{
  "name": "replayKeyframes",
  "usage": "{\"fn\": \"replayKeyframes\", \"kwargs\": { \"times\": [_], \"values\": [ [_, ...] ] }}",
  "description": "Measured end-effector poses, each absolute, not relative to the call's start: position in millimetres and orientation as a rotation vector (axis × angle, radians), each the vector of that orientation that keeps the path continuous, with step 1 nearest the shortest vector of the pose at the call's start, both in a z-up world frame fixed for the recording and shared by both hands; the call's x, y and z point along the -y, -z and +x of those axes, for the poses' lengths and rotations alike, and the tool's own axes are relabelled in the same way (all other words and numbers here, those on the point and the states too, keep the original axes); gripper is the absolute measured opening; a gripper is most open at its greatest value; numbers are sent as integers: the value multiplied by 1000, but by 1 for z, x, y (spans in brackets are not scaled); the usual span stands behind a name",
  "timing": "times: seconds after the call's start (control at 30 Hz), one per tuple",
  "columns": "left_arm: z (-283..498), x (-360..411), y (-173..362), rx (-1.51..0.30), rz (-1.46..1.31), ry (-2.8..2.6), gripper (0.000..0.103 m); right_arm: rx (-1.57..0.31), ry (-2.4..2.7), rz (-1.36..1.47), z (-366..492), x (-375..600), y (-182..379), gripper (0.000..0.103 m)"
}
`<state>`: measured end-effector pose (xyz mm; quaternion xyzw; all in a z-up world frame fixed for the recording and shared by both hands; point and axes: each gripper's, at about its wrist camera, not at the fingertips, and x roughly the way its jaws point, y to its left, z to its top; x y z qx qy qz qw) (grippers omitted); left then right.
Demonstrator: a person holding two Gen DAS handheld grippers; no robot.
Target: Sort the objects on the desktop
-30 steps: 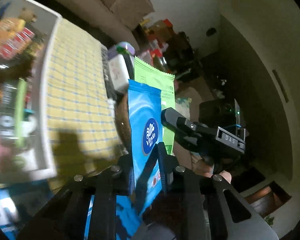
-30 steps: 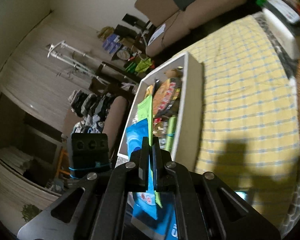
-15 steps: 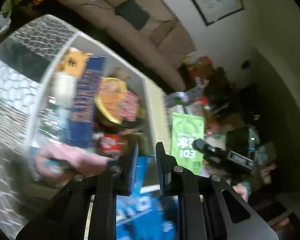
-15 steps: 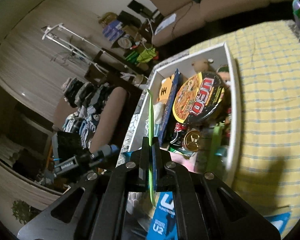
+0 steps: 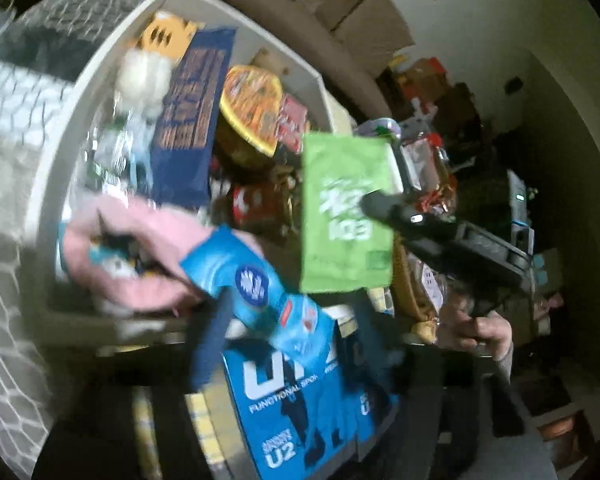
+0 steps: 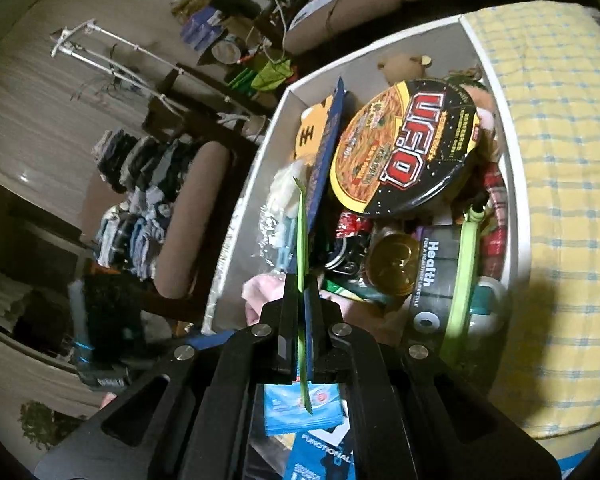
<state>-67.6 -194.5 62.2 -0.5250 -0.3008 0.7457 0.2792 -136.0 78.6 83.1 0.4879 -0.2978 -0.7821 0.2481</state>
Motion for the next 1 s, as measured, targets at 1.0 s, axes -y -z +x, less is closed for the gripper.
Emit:
{"fn": "replayKeyframes", "kwargs": {
  "times": [1.0],
  "values": [
    [-90, 183, -66, 680, -1506, -2168, 68, 397, 2253, 1477, -145, -27, -67, 26]
  ]
}}
